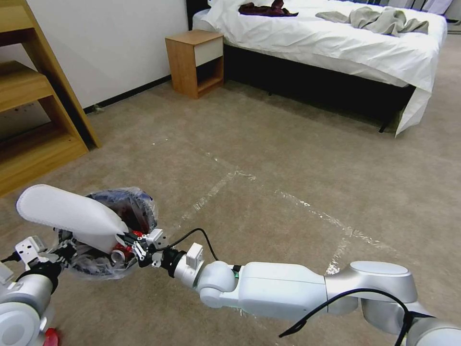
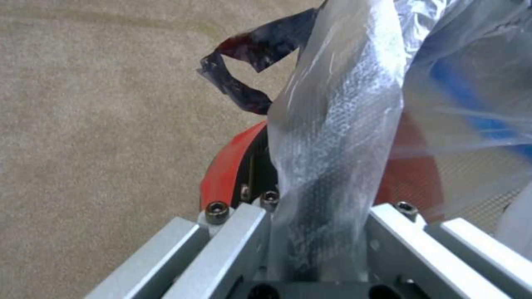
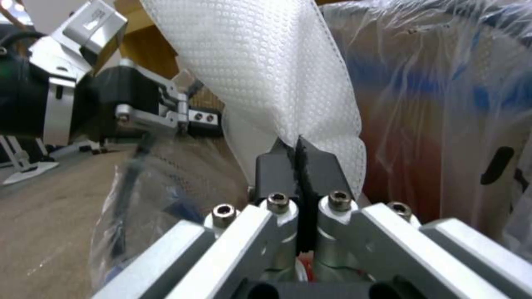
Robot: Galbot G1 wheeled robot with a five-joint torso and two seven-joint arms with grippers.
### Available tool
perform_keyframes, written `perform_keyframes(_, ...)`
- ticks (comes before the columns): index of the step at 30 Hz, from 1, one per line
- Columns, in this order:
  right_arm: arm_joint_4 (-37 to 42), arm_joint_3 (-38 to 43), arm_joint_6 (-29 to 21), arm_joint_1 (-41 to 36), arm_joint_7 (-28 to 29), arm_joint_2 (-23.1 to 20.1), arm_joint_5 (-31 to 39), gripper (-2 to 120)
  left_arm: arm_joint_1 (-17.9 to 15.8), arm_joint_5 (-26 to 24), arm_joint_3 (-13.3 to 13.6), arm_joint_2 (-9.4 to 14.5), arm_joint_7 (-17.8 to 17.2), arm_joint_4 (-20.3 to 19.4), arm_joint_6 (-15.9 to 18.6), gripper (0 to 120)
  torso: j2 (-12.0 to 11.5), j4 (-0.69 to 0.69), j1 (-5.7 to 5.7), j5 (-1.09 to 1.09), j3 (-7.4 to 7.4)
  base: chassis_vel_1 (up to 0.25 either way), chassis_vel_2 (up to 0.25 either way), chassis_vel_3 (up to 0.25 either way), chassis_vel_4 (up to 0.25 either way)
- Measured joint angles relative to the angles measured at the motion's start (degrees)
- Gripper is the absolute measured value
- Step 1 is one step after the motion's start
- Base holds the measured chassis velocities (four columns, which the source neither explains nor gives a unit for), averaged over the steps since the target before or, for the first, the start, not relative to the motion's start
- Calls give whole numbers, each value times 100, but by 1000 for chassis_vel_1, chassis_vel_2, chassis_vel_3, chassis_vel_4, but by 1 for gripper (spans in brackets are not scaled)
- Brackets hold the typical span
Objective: Pick up the trash bin and place the garbage on the floor into it.
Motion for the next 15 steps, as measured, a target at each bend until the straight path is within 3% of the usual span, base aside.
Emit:
perform_keyframes(3,15,0,-39,1,-9,-14,-2,5,2,0,-3,0,0,-1,-3,0,0,0,0,0,0,0,0,0,0)
perform_keyframes(15,102,27,-98,-2,-16,-56,-22,52,-2,2,-6,-1,3,25,-20,0,0,0,0,0,0,0,0,0,0)
